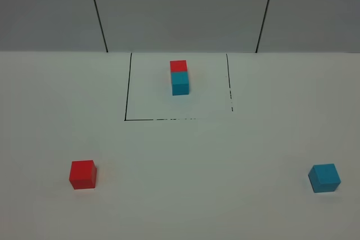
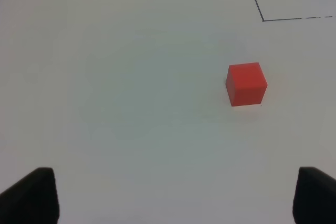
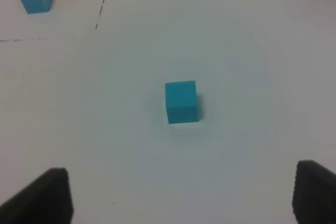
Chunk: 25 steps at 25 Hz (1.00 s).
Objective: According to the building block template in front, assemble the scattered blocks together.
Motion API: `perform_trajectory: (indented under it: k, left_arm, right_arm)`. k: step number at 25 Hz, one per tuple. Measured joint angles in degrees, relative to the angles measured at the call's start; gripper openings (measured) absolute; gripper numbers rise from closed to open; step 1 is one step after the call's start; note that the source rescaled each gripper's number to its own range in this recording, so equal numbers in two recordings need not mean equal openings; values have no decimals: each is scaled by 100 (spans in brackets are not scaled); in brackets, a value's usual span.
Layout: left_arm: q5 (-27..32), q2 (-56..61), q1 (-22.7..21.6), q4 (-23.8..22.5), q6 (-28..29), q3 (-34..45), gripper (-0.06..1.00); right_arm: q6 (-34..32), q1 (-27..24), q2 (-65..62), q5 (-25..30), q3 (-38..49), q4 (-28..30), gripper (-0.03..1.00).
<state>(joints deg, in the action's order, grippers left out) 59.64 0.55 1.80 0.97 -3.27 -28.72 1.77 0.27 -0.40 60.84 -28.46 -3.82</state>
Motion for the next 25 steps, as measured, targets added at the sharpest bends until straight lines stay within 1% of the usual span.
perform_trajectory:
  k: [2,5,8,11,13,18,25]
  left_arm:
    - [0,0,0,0,0,0,92]
    - [0,0,0,0,0,0,89]
    - [0,0,0,0,0,0,82]
    - [0,0,0,0,0,0,71]
    - [0,0,0,-20,19,0,67]
    - [-61,-328,0,-381,327,-53,65]
    - [-670,-1482,0,-428,327,-148,64]
  right_arm:
    - [0,0,0,0,0,0,69]
    - [0,0,0,0,0,0,69]
    - [0,0,0,0,0,0,69]
    - [0,0,0,0,0,0,69]
    - [0,0,0,0,0,0,69]
    - [0,0,0,0,0,0,69]
    - [-5,0,0,0,0,0,69]
